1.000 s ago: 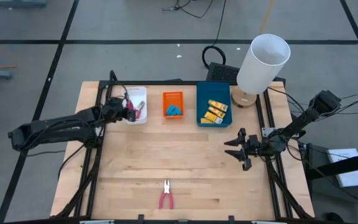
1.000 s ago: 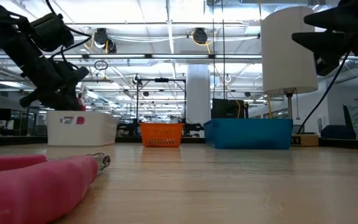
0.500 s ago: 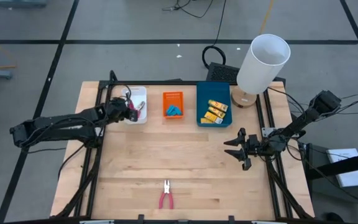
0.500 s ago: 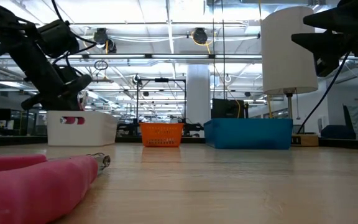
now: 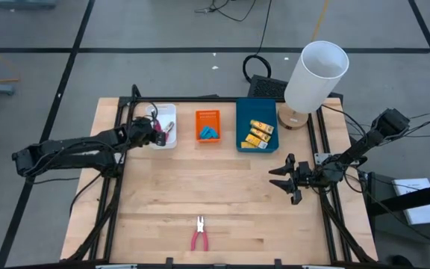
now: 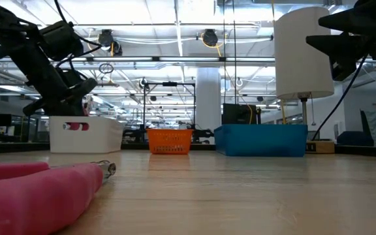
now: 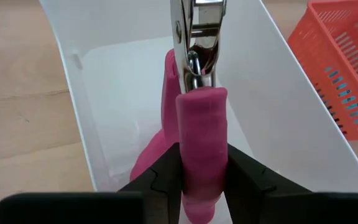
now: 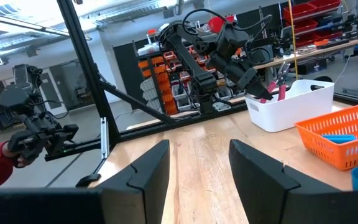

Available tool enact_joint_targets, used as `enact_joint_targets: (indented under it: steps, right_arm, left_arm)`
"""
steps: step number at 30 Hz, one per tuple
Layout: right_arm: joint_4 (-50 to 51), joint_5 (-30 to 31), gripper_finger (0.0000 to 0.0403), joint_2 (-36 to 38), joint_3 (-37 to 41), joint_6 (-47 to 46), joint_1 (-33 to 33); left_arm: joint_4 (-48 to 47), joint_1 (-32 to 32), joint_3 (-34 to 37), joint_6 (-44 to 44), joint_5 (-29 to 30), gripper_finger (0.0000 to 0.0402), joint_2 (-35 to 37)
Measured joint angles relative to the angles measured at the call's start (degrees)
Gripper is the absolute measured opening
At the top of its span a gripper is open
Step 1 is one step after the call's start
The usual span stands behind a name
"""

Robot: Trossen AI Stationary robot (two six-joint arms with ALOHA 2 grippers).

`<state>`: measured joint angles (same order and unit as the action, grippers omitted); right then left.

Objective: Pick & Place School Supplies
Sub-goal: Put the ticket punch into the white bin

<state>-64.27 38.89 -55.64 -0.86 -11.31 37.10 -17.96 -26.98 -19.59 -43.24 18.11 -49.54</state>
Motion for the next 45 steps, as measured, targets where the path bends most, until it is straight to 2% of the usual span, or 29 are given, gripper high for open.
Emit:
enact_joint_targets:
  steps: [5,11,18,25,32,37,41,45]
  right_arm:
    - [0.00,0.00,0.0157,0.00,0.00,0.00,0.00]
    - [0.00,-0.02,0.0157,0.00,0.00,0.00,0.00]
    - [0.26,0.00,0.0157,-0.02,0.00,0.00,0.00]
    - [0.26,-0.02,0.0157,-0.02,0.00,-0.46,0.00]
    - [0.24,-0.02,0.0157,-0.02,0.00,-0.42,0.00]
    - [0.25,-0.02,0.0157,-0.01,0.00,0.00,0.00]
    - [0.26,-0.02,0.0157,-0.01,0.00,0.27,0.00]
    - [0.26,-0.02,0.0157,-0.02,0.00,0.39,0.00]
  left_arm:
    - [0.09,0.00,0.00,0.24,-0.04,0.0086,0.00]
    - [0.11,0.00,0.00,0.28,-0.04,0.0100,-0.02]
    - [0.20,0.00,0.02,0.92,-0.09,0.0086,-0.02]
    - [0.17,0.00,0.03,0.90,-0.19,0.0118,-0.02]
    - [0.17,0.00,0.04,1.09,-0.28,0.0098,-0.02]
    - [0.20,0.00,0.04,3.86,-2.44,0.0096,-0.02]
    - [0.26,0.00,0.04,4.12,-5.34,0.0115,-0.02]
    - [0.48,0.04,0.04,2.90,-5.86,0.0143,0.00]
